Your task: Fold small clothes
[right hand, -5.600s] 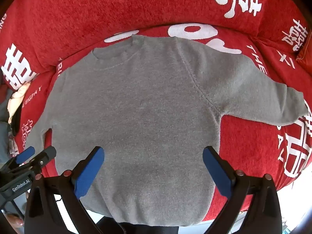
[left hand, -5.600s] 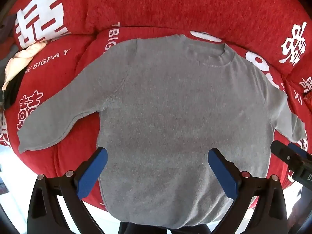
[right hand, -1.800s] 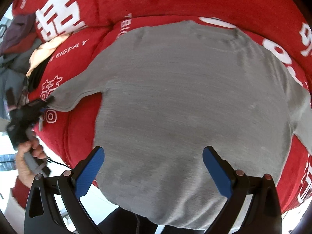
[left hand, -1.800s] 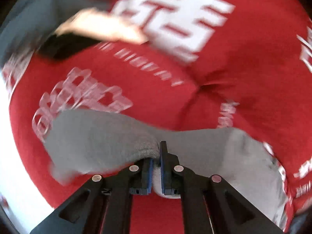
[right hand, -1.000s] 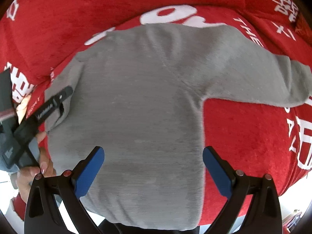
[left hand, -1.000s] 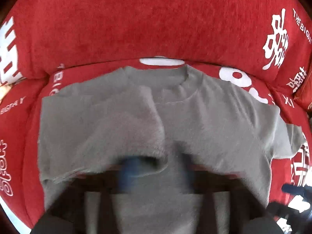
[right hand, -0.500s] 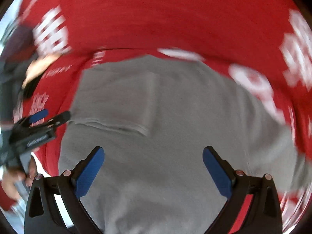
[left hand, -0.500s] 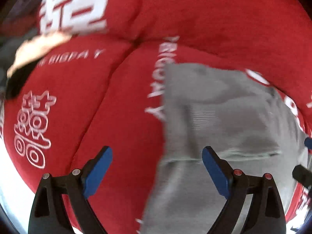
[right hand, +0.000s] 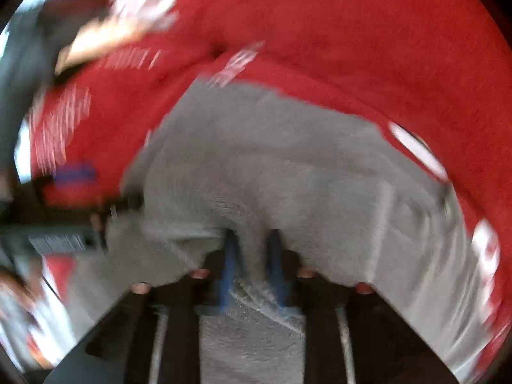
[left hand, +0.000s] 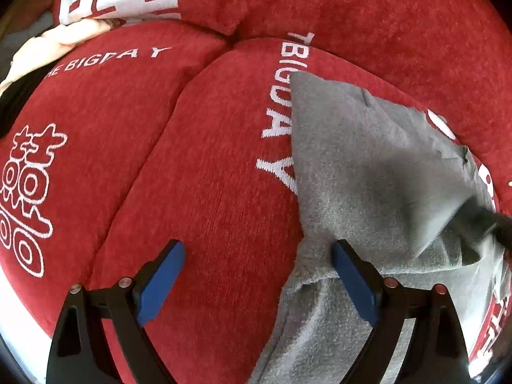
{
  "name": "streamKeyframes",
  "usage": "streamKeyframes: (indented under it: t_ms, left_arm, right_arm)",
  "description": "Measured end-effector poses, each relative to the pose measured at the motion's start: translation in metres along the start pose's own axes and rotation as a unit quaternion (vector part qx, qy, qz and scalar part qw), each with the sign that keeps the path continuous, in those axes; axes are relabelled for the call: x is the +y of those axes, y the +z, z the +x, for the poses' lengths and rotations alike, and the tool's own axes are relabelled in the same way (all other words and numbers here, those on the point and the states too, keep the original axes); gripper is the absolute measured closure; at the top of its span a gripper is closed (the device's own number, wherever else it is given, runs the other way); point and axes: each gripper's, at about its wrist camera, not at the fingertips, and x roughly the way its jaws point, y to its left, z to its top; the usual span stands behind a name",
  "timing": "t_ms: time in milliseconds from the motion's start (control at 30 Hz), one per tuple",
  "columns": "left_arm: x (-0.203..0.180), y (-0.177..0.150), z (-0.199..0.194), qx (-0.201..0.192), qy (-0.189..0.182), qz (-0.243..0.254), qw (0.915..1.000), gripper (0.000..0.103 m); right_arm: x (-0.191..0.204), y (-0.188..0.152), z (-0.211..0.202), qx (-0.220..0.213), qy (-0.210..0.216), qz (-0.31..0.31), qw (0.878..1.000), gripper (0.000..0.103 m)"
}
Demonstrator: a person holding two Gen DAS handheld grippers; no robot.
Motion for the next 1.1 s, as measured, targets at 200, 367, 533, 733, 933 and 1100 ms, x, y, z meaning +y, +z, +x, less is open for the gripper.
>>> streamKeyframes:
  t_ms: [200,367,533,733,933,1100]
  left_arm:
    - [-0.005,0.004,0.003,0.001,0.009,0.012,0.9999,0.009]
    - [-0.007,0.003,0.003,0.000,0.021,0.014,0.9997,0.004]
    - [-0.009,0.006,0.008,0.001,0.031,0.011,0.9995,0.003]
    - [-0.017,0.006,0.005,-0.002,0.053,0.023,0.9983,0.003]
    - [-0.024,0.004,0.002,-0.009,0.071,0.039,0.9966,0.003]
    - [-0.035,0.006,-0.008,0.006,0.075,0.064,0.9951,0.003]
  right_arm:
    - [-0.132,-0.055,-0.062,-0.088,0.034,0.333,0.938,0.090]
    - [-0.198,-0.126,-0.065,-0.061,0.034,0.453,0.889,0.085]
    - [-0.213,-0.145,-0.074,-0.072,0.066,0.464,0.880,0.042]
    - [-0.235,-0.134,-0.060,-0.082,0.093,0.524,0.842,0.089]
    - [-0.236,-0.141,-0.067,-0.040,0.026,0.476,0.878,0.093]
    - [-0.232,-0.160,-0.086,-0.011,-0.003,0.449,0.893,0.076]
